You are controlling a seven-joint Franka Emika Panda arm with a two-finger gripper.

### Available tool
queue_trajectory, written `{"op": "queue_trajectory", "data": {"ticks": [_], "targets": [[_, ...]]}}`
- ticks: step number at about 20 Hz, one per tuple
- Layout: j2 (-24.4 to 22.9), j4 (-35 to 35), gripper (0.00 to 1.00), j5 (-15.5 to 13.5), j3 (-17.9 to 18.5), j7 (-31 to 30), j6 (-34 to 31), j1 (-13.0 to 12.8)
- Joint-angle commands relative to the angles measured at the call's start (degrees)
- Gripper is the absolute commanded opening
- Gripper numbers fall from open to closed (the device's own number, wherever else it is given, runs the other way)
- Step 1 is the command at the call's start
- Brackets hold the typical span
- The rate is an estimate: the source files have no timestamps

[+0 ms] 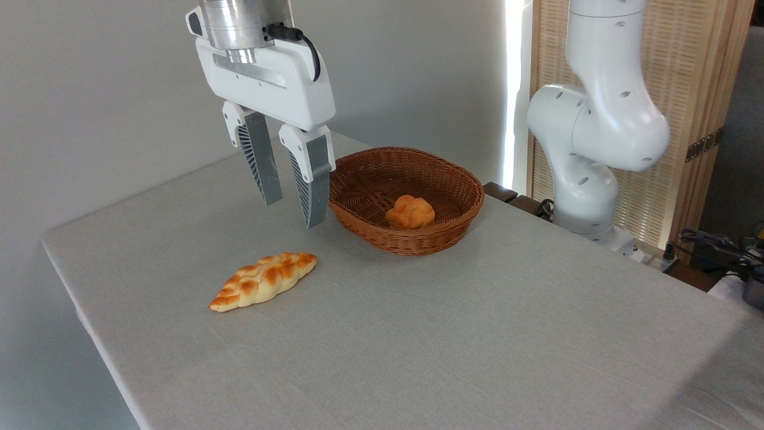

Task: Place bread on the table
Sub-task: 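Move the open gripper over the wicker basket toward the round bun, then lower the gripper into the basket and close it on the round bun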

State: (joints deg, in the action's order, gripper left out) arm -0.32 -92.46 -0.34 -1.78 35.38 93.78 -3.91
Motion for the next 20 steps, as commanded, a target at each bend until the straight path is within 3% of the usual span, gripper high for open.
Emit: {"op": "queue_trajectory", "data": {"ticks": [1, 6, 8, 14, 16, 20], "targets": [[-1.26, -1.49, 1.00, -1.15, -0.15, 0.03, 0.61, 0.04], [-5.38, -6.40, 1.00, -1.15, -0.33, 0.12, 1.31, -0.31], [-9.24, -11.05, 1.00, -1.15, -0.24, 0.21, 2.54, -1.53], [-23.83, -29.41, 1.00, -1.59, 0.37, 0.65, 4.13, -7.16], [-28.31, -34.78, 1.00, -3.08, 0.46, 0.74, 4.13, -9.17], [-31.58, -42.44, 1.00, -4.23, 0.46, 1.00, 4.04, -11.82]]}}
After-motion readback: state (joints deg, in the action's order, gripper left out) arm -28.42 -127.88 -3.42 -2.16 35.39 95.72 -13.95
